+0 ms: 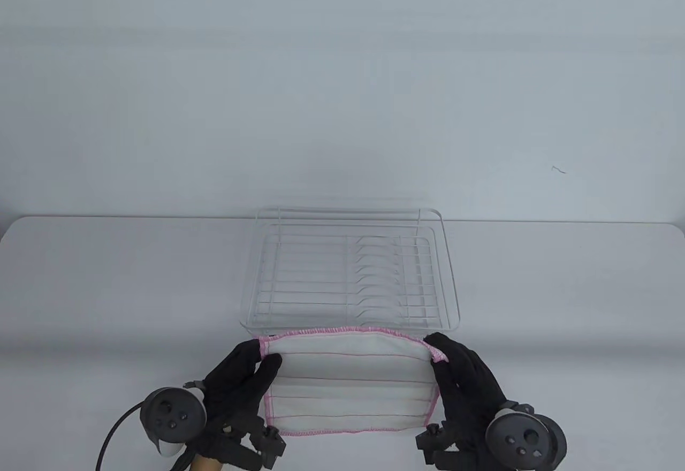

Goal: Drape dish cloth over dish rack edge

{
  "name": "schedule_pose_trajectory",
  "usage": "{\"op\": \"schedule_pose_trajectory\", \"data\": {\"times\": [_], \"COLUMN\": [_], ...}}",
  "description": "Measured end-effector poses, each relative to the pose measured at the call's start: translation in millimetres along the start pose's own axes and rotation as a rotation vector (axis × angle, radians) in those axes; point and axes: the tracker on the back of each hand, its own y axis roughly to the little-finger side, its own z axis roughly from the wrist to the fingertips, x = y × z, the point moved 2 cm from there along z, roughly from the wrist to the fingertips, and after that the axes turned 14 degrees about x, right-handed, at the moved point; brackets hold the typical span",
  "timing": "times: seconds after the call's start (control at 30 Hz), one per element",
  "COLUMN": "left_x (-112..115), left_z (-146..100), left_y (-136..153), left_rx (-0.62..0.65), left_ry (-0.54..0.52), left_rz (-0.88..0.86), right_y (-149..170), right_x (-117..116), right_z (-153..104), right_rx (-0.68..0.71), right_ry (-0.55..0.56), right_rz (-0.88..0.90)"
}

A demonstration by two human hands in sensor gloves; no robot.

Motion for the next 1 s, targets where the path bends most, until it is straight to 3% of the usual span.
{"op": "schedule_pose_trajectory", "data": {"times": [0.13, 0.27, 0.47, 0.8, 0.93, 1.0], "left_x": [9, 24, 53, 99, 104, 99], "left_z": [28, 58, 89, 96, 90, 88], "left_y": [19, 46, 95, 150, 156, 154], "left_rx": [-0.091, -0.223, -0.339, -0.441, -0.483, -0.476], "left_ry": [0.167, 0.319, 0.431, 0.533, 0.559, 0.529], "left_rz": [0.221, 0.297, 0.374, 0.411, 0.443, 0.462], "right_y": [12, 34, 79, 136, 144, 143], "right_x": [-14, -42, -92, -148, -153, -147], "right_z": [38, 74, 103, 101, 94, 92], "right_rx": [-0.059, -0.137, -0.314, -0.461, -0.471, -0.472], "right_ry": [-0.139, -0.270, -0.436, -0.568, -0.600, -0.549], "right_rz": [-0.150, -0.265, -0.343, -0.393, -0.358, -0.306]}}
